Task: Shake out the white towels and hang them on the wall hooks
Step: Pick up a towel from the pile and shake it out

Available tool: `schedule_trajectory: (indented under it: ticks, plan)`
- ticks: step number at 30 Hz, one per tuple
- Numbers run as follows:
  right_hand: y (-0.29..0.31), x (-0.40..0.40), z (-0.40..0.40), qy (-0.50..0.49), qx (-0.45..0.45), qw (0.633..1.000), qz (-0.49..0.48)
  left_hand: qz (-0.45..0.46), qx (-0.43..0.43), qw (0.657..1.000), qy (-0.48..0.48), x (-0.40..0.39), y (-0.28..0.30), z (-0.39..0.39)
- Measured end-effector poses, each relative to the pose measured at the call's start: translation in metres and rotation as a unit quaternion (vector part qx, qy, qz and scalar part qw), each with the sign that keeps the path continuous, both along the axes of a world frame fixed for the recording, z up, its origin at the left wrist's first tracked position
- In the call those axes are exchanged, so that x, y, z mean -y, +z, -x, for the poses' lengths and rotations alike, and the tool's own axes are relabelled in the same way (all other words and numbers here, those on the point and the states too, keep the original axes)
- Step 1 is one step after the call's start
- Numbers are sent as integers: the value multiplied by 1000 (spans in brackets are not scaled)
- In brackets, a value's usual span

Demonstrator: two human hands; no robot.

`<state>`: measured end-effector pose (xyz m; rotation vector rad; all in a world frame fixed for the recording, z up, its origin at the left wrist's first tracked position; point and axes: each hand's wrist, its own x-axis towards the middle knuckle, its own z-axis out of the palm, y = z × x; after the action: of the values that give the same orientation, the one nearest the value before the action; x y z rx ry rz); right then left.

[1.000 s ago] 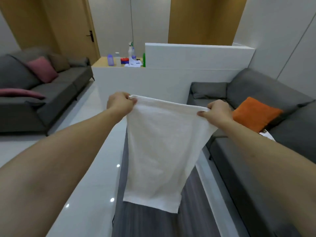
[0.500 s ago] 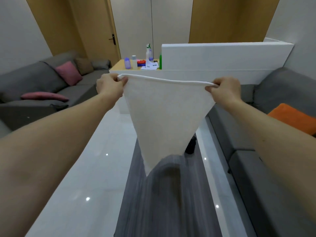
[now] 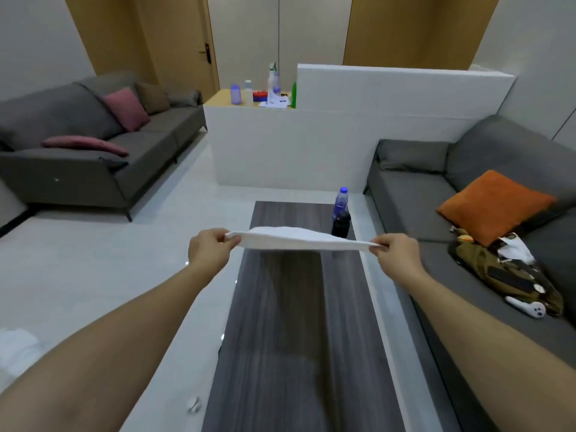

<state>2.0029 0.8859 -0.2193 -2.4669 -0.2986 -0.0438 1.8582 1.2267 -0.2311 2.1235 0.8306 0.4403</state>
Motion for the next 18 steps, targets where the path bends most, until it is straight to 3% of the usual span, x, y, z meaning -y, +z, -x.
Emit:
schedule_trajectory:
  ticks: [10, 18]
  plan:
    - [-154, 58, 219, -17, -150, 984, 90, 48, -201, 975, -79, 56, -148, 212]
    - [-215, 82, 287, -16, -241, 952, 187, 114, -278, 948, -105, 68, -204, 278]
